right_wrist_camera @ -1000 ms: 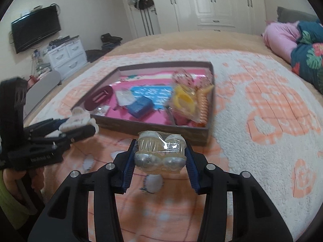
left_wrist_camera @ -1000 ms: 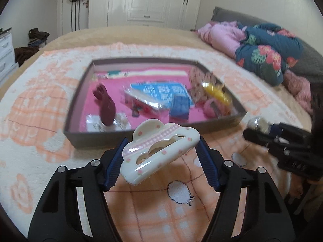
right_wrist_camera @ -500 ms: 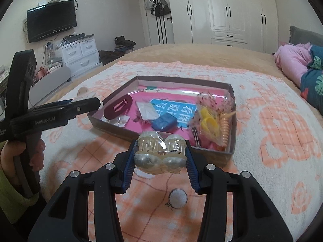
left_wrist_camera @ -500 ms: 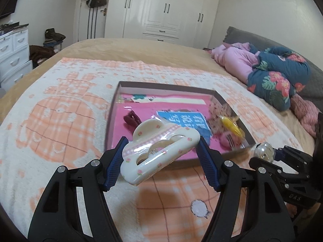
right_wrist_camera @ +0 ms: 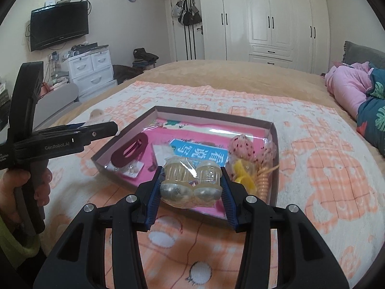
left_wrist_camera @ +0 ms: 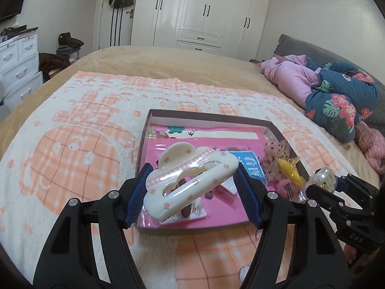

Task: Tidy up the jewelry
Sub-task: 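Lower the claw clip into the box with the left tool while the right tool places the pearl ties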

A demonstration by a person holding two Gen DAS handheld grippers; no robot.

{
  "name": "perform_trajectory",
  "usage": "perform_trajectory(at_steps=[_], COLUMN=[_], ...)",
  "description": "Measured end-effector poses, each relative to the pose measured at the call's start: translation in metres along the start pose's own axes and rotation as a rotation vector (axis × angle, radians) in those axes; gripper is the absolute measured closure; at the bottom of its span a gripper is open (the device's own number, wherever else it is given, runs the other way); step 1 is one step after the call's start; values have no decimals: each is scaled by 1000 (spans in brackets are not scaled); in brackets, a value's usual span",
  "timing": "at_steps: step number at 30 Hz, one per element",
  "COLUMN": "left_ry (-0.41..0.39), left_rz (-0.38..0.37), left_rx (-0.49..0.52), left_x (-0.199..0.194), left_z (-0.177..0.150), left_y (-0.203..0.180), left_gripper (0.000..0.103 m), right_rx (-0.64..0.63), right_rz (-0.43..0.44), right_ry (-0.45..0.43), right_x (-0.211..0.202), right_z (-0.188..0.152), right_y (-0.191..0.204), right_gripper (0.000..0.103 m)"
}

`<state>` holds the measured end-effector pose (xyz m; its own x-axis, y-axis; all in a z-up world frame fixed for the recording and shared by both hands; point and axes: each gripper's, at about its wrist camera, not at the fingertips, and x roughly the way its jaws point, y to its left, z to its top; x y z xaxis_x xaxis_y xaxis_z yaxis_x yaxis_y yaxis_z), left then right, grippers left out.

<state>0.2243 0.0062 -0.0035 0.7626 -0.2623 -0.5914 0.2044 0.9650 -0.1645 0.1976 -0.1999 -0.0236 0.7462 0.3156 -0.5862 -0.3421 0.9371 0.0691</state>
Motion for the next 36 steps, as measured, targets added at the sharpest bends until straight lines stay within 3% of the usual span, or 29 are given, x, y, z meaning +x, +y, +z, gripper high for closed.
perform_trajectory(at_steps=[19,36], left_ry=[27,88], left_rz=[-34,-41], left_rx=[44,72], left_x=[44,74], left_z=[21,2], left_y=[-22,-32], left_gripper=[44,44], right_rx=[11,-4], right_rz=[-67,-31], right_ry=[13,66], right_x=[33,49], right_z=[17,-3], right_y=[-22,-11], right_gripper=[60,60])
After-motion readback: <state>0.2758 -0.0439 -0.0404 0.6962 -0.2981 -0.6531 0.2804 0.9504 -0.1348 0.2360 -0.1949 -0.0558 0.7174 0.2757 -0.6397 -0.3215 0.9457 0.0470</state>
